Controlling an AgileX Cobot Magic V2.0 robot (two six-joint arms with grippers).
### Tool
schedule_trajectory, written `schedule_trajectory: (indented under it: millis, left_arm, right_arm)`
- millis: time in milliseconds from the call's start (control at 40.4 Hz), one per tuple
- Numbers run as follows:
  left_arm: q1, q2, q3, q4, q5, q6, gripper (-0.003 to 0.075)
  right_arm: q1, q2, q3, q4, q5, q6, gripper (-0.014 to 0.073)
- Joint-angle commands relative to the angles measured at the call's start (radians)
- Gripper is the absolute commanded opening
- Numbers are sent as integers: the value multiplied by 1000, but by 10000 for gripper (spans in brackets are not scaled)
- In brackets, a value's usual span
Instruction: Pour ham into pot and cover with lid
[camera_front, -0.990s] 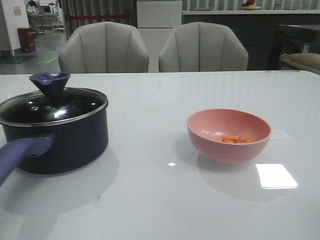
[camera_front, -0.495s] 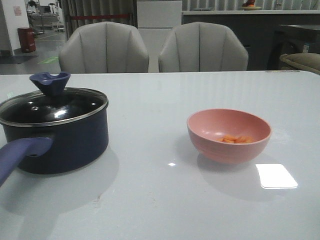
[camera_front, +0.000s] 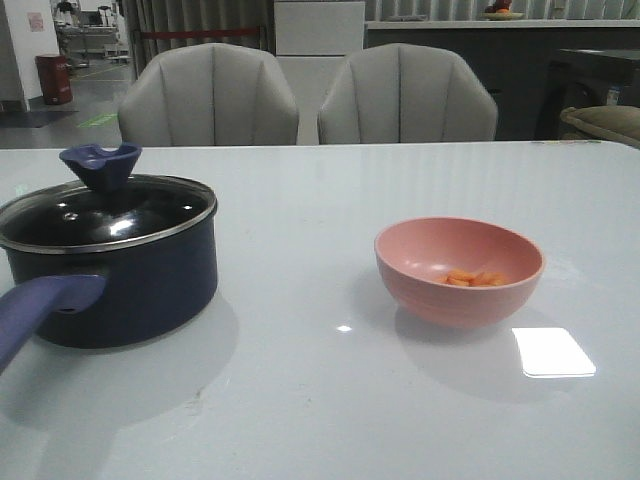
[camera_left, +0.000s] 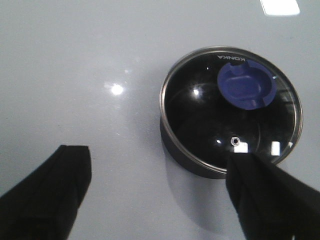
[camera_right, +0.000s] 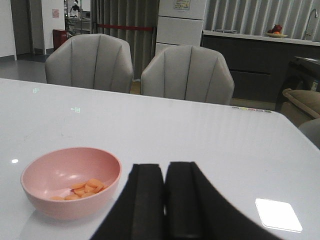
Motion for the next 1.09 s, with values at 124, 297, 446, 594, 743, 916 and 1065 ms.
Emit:
schedule_trajectory:
  millis: [124, 297, 446, 594, 743, 916, 1065]
  left_arm:
    - [-121, 223, -229, -13, 35, -29, 607]
    - [-196, 373, -355, 10, 86, -111, 607]
    - [-230, 475, -444, 57, 152, -161, 607]
    - [-235, 551, -514, 64, 208, -182, 607]
    - [-235, 590, -531, 93, 214, -237, 607]
    - [-235, 631, -531, 93, 212, -237, 607]
    - [-235, 651, -531, 93, 204, -238, 607]
  right_arm:
    - [-7, -20, -5, -10, -88, -4, 146]
    - [-7, -20, -5, -10, -88, -4, 146]
    - [-7, -20, -5, -10, -88, -4, 146]
    - [-7, -20, -5, -10, -88, -4, 146]
    - [-7, -20, -5, -10, -88, -4, 146]
    - [-7, -20, -5, -10, -88, -4, 146]
    - [-7, -20, -5, -10, -88, -4, 146]
